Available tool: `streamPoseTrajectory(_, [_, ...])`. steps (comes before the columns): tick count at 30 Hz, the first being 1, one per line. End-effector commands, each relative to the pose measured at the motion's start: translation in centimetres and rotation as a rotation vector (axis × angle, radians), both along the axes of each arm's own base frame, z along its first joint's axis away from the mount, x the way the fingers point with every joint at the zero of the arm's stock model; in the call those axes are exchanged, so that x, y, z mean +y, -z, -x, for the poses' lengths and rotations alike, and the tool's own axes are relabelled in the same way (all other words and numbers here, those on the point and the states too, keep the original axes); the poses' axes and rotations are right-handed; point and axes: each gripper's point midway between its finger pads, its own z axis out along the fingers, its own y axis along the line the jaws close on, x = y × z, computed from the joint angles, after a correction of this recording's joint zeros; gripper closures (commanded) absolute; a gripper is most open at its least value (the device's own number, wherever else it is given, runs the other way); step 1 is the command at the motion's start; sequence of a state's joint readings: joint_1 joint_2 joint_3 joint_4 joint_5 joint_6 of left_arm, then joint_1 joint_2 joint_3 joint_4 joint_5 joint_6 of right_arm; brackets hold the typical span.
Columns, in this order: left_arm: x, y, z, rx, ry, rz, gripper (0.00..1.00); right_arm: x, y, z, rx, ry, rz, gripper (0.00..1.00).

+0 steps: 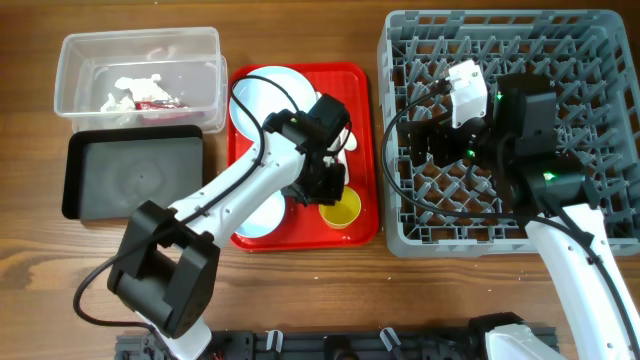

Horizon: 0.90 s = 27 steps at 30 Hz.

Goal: Sort waste into correct bins and load items into the dishwasher rack
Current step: 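Grasp the yellow cup with the left gripper and lift it, then hand the yellow cup from the left gripper to the right gripper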

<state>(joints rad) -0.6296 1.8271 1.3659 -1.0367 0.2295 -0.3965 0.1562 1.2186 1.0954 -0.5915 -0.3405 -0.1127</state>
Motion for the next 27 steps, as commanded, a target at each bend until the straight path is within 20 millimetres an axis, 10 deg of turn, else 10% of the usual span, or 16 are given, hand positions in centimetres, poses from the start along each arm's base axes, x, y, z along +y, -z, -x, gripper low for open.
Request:
streamPoseTrajectory(1, [-0.8, 0.5, 0.6, 0.000, 0.023, -0.007, 0.75, 0.4, -0.9, -0.1, -0.008, -0.009, -0.023, 0.00])
streamPoseTrajectory(5, [-0.5, 0.7, 0.1, -0.031, -0.025, -0.050, 0.96, 0.4, -0.7, 0.1, 0.002, -0.010, -0.022, 0.00])
streamPoseTrajectory(12, [-1.4, -0.7, -1.0, -0.011, -0.050, 0.078, 0.96, 0.6, -0.5, 0.4, 0.053, 0.024, -0.080, 0.00])
streamPoseTrajectory(21, [2.4, -16.1, -5.9, 0.046, -0.052, 1.085, 0.96, 7.9, -3.1, 2.3, 0.118, -0.385, -0.459, 0.06])
streamPoseTrajectory(27, [4.5, -19.2, -6.6, 0.047, -0.080, 1.268, 0.96, 10.8, -5.3, 3.5, 0.096, -0.797, -0.720, 0.08])
